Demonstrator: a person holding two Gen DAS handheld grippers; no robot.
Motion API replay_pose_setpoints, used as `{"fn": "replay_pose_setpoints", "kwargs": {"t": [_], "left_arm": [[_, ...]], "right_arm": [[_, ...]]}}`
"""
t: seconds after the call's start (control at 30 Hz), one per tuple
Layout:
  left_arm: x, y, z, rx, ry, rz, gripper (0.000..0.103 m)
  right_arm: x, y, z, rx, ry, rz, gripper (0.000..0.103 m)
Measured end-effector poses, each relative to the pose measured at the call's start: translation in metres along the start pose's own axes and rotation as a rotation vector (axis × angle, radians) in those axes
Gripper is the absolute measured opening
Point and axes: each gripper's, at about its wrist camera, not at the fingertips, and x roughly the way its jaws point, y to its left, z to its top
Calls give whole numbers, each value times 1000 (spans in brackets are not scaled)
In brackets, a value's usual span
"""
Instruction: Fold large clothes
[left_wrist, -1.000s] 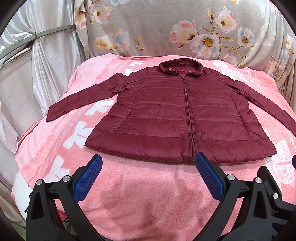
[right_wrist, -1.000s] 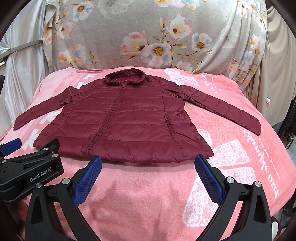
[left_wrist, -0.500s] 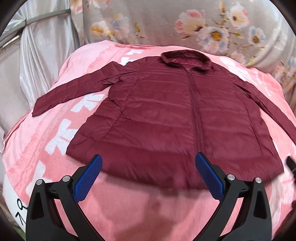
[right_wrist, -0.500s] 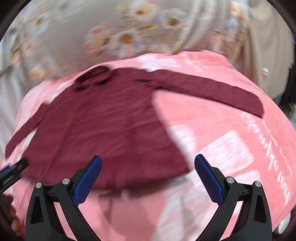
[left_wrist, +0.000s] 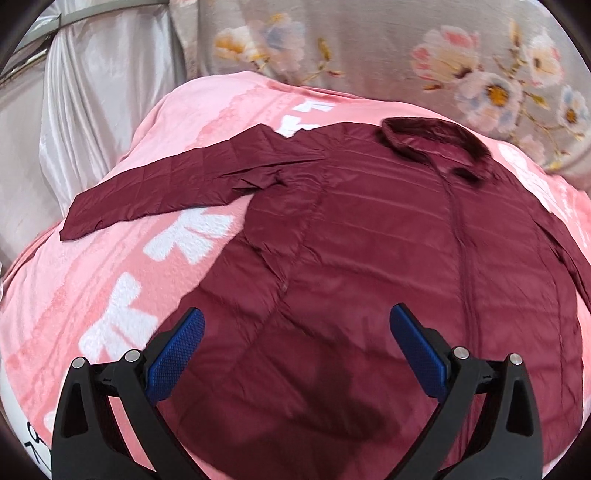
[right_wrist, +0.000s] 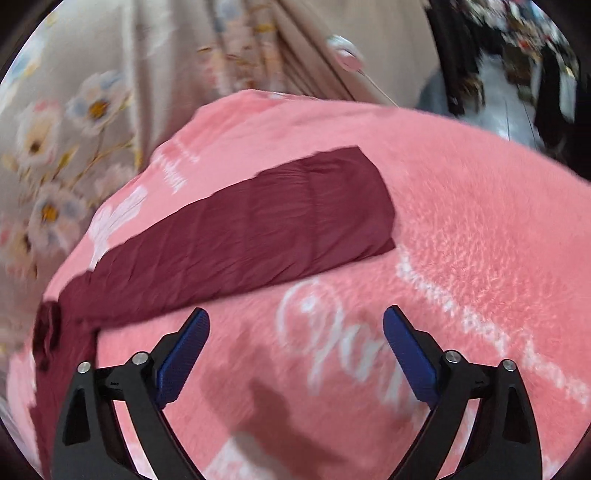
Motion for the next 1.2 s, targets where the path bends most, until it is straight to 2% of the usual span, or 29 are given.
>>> {"fn": "replay_pose_setpoints", "kwargs": {"t": [0.07, 0.17, 0.2, 0.23, 0.27, 0.3, 0.33, 0.4, 0.47, 0.53, 0.63, 0.67, 0.73, 0.83, 0.93, 1.03, 1.2], "left_arm": [[9, 5, 6, -14, 4, 16, 98], [19, 12, 12, -35, 6, 41, 98], [22, 15, 14, -41, 8, 46, 98], [25, 18, 16, -50, 10, 53, 98], [27, 20, 17, -54, 11, 58, 98], [29, 22, 19, -58, 11, 67, 98], [31, 24, 19, -58, 12, 74, 98], [35, 28, 23, -59, 10, 91, 98], [36, 31, 25, -59, 3, 102, 98], [36, 34, 29, -64, -5, 113, 98], [36, 38, 32, -77, -11, 115, 98], [35, 40, 33, -84, -14, 114, 98], [34, 43, 34, -95, -18, 114, 98], [33, 49, 35, -111, -21, 111, 98], [36, 56, 34, -119, -16, 115, 98], [39, 64, 32, -126, -9, 118, 98], [46, 76, 28, -140, 7, 115, 98]], "right_arm": [[15, -13, 9, 78, 16, 24, 88], [23, -17, 26, 113, -41, 26, 80], [28, -15, 31, 106, -50, 15, 66], [34, -15, 37, 106, -55, 7, 46], [40, -16, 44, 109, -54, 3, 32], [48, -15, 51, 115, -47, 6, 10], [52, -15, 54, 123, -41, 16, 7], [51, 2, 66, 109, -77, 22, 7], [35, 42, 73, 15, -140, 48, 7], [13, 103, 78, -125, -205, 125, 7], [-11, 190, 68, -305, -239, 262, 6], [-22, 231, 56, -392, -244, 334, 6], [-36, 289, 30, -523, -241, 426, 6], [-47, 357, -22, -676, -192, 555, 6], [-47, 407, -76, -786, -112, 644, 6], [-45, 440, -130, -879, -35, 694, 6], [-31, 479, -204, -999, 92, 715, 6]]}}
